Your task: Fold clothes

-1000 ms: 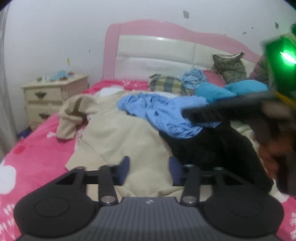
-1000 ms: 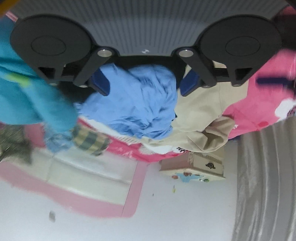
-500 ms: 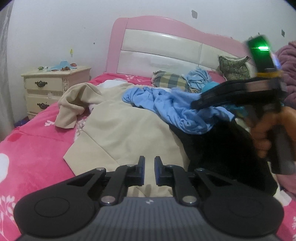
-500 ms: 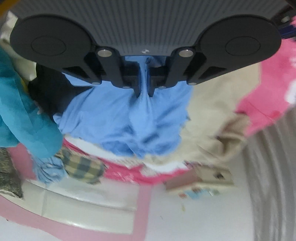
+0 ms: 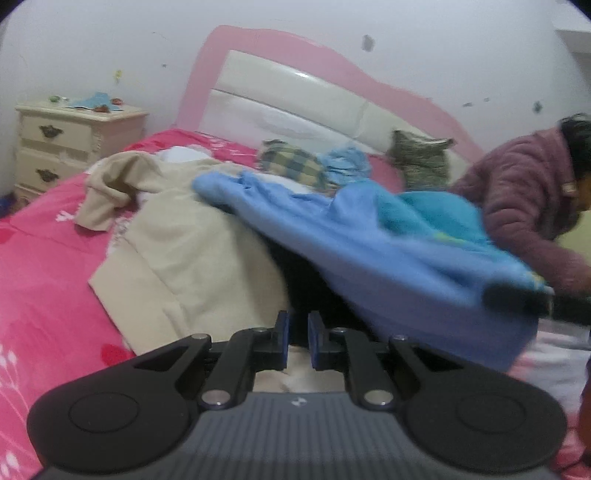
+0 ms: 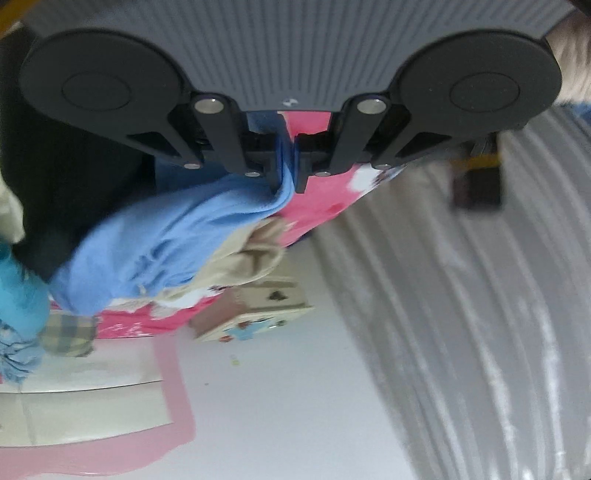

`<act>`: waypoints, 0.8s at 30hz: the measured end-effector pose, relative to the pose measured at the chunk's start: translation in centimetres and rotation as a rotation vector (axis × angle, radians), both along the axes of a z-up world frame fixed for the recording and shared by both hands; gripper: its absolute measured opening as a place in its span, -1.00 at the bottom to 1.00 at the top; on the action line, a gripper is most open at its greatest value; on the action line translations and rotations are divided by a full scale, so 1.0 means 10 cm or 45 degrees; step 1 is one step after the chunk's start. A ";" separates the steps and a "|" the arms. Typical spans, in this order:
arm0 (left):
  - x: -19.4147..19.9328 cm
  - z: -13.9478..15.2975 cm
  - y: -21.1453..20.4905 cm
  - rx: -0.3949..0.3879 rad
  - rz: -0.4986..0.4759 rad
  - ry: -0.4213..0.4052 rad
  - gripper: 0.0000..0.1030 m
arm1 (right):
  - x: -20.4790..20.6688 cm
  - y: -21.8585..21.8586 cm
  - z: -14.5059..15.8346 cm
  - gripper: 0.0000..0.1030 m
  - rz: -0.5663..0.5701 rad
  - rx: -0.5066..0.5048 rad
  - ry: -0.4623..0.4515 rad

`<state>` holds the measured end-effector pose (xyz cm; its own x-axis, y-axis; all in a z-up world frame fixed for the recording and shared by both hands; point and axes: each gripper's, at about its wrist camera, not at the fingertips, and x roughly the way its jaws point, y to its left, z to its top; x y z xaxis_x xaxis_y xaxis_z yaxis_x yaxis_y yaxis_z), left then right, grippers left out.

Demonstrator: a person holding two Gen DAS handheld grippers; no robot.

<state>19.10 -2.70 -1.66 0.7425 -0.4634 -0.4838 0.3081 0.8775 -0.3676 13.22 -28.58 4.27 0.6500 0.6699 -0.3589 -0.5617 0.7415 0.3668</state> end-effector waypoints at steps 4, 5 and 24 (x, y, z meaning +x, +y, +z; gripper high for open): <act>-0.48 0.15 -0.04 0.018 -0.144 0.003 -0.76 | -0.65 0.02 0.04 -0.92 0.087 0.010 0.012; -0.62 0.17 -0.04 0.025 -0.180 0.012 -0.77 | -0.82 0.04 0.04 -0.92 0.109 0.003 0.015; -2.23 -0.53 0.04 0.269 -0.370 0.243 -0.49 | -3.27 0.48 -0.51 -0.74 0.306 -0.248 0.699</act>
